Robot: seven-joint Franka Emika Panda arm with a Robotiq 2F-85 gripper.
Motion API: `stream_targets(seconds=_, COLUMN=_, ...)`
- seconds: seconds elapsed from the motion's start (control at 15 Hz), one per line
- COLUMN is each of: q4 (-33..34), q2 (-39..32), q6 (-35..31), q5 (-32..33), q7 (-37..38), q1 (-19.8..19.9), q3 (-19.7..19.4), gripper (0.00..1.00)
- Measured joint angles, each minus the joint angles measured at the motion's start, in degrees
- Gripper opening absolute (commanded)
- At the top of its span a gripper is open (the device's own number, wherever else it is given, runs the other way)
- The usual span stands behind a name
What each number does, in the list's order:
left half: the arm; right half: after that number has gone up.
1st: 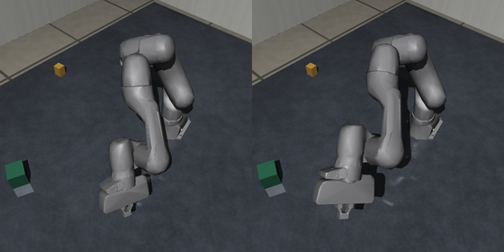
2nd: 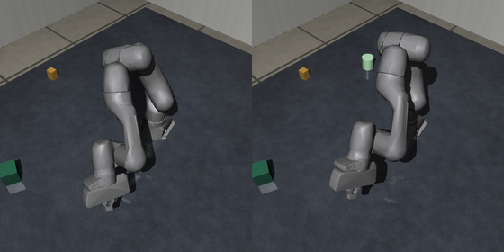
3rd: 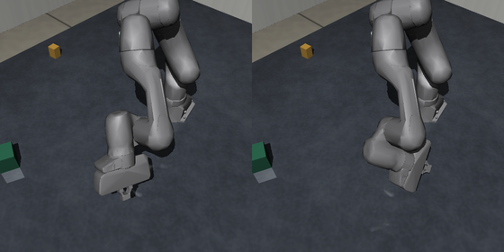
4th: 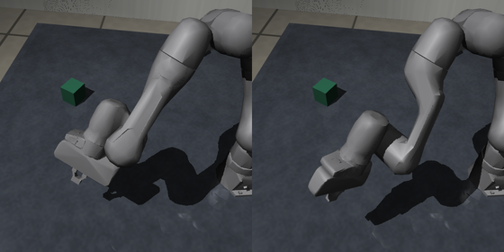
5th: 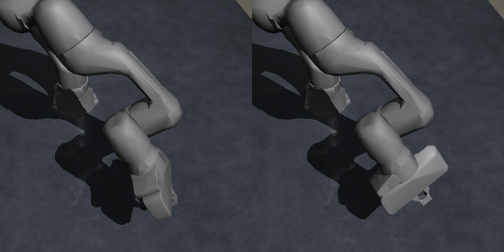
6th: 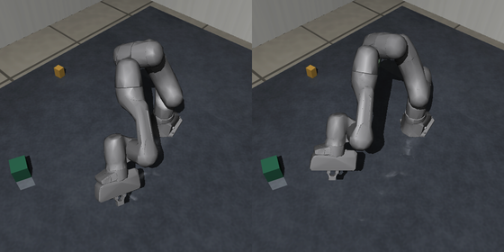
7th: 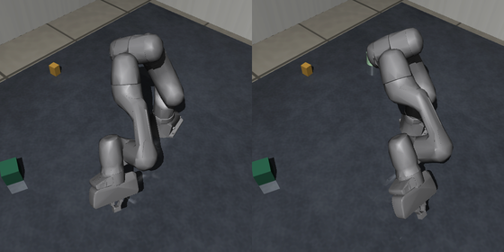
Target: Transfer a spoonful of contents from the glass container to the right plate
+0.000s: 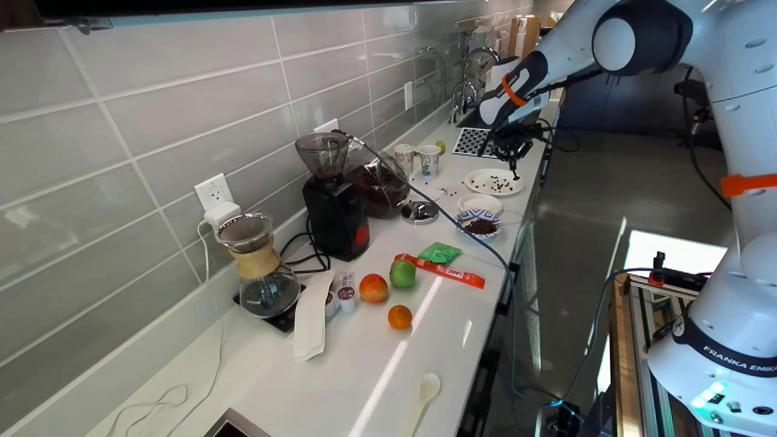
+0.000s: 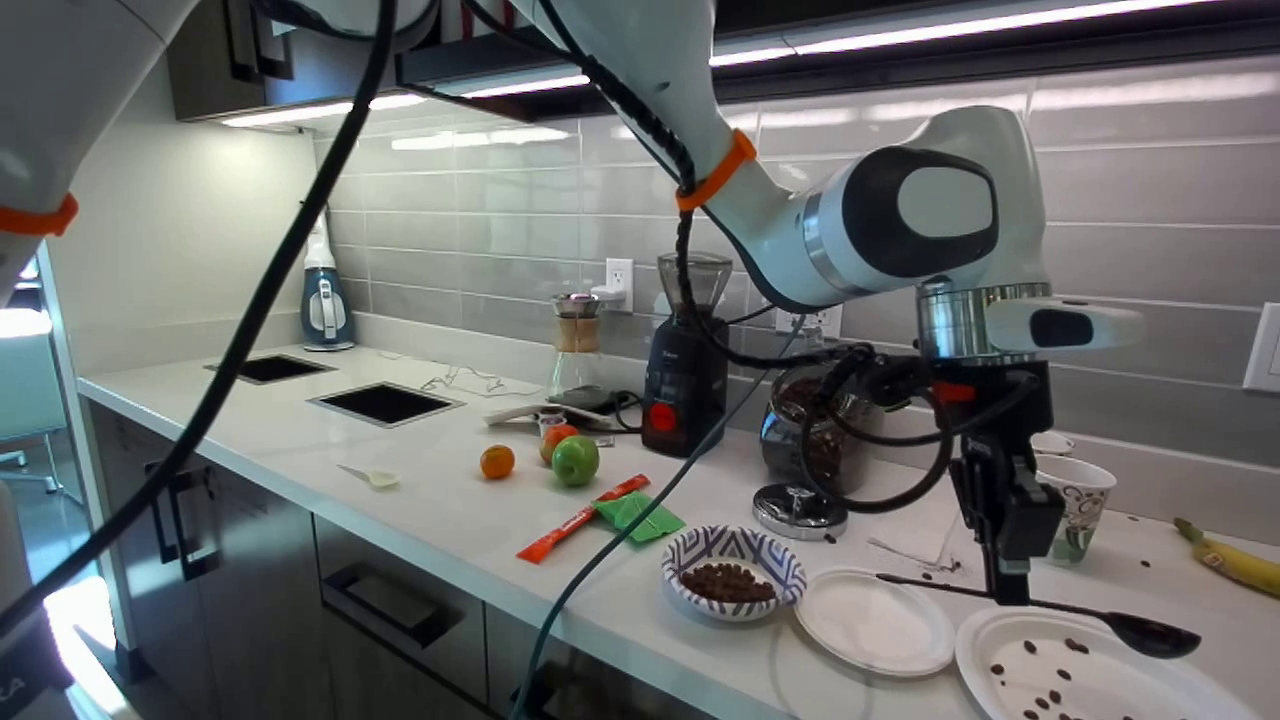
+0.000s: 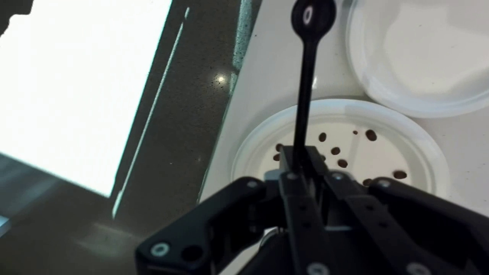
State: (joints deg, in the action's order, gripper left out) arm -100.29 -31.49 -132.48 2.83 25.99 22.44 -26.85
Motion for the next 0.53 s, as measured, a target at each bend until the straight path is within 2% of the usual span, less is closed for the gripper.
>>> stream_targets(seconds=0.53, q4=1.3, q2=-2.09, q6=1.94, q5=13.55, q7=0.0, q1=-3.66, q3=-2.41, gripper=0.02)
